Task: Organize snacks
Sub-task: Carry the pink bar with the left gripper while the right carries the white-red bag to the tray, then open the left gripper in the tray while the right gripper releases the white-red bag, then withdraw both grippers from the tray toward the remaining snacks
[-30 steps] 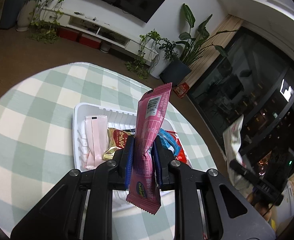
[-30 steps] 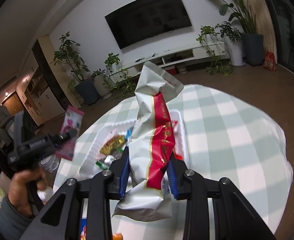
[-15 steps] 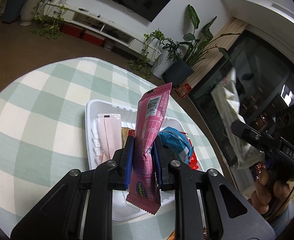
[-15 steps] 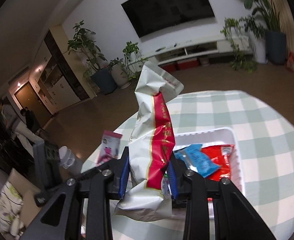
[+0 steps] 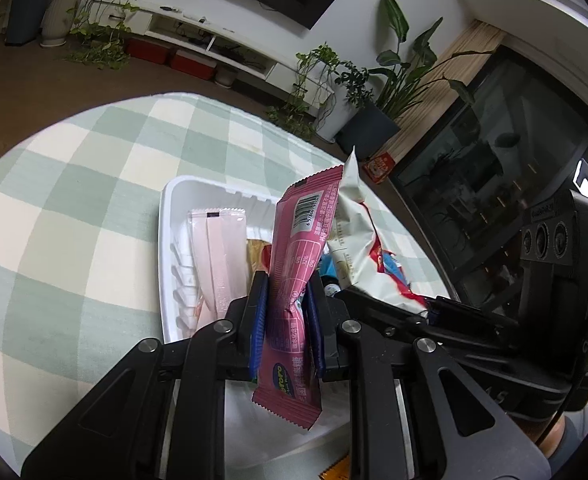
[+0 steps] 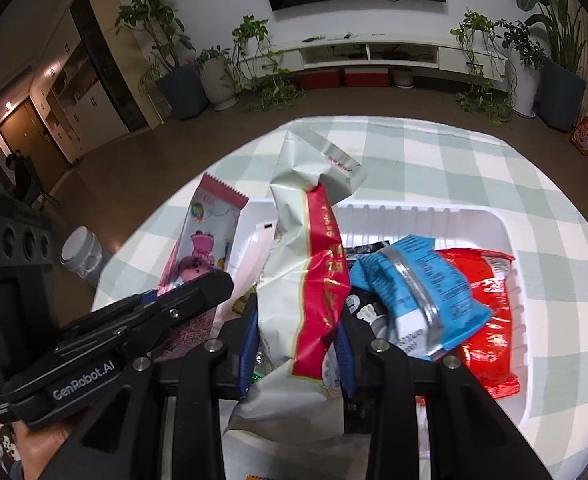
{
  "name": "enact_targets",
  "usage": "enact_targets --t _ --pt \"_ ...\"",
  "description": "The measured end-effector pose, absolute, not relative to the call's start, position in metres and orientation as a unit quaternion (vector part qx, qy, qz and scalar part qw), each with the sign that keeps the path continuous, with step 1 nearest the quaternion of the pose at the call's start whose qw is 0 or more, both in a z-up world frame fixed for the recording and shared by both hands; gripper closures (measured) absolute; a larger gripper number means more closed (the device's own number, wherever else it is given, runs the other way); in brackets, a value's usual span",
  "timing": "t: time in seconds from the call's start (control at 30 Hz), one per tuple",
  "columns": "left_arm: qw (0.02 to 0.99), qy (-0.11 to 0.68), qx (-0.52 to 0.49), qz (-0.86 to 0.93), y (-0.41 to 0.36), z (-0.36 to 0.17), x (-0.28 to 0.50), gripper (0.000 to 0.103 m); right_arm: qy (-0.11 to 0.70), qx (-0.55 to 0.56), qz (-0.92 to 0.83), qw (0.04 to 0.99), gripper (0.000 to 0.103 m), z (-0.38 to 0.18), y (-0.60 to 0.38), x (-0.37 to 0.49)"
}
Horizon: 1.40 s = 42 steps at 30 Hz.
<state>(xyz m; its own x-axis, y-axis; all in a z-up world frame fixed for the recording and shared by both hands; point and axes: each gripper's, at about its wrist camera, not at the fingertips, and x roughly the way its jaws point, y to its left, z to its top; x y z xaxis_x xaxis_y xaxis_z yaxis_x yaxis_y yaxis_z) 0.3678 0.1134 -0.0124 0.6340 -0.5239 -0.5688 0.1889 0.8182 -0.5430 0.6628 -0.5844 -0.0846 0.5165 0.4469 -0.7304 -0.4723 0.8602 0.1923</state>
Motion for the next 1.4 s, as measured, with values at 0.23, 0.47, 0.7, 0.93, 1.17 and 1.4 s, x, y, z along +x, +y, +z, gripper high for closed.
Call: enact_targets --t 0.23,0.47,0.7,0.93,1.17,1.4 --pt "0.876 0.383 -0.219 -0.194 0.112 -0.024 0.374 0.086 0.435 -0.022 0.244 0.866 0.067 -0.104 -0.581 0.671" --pt "0.872 0.401 -0.22 -0.176 0.113 -0.036 0.379 0.084 0.436 -0.034 0.231 0.869 0.066 -0.11 -0.576 0.671" --pt "0.875 0.402 -0.215 -0.162 0.117 -0.038 0.379 0.077 0.432 -0.049 0.227 0.871 0.064 -0.111 -0.572 0.673" --pt "0.883 0.383 -0.222 -0.155 0.127 -0.028 0.374 0.053 0.433 -0.041 0.227 0.871 0.056 -0.109 -0.575 0.672" --pt "0.887 0.374 -0.226 -0.151 0.133 -0.019 0.366 0.041 0.417 -0.043 0.228 0.879 0.045 -0.096 -0.578 0.663" --pt "0.892 0.356 -0.236 -0.147 0.141 -0.004 0.345 0.013 0.394 -0.046 0.224 0.89 0.029 -0.078 -0.592 0.648"
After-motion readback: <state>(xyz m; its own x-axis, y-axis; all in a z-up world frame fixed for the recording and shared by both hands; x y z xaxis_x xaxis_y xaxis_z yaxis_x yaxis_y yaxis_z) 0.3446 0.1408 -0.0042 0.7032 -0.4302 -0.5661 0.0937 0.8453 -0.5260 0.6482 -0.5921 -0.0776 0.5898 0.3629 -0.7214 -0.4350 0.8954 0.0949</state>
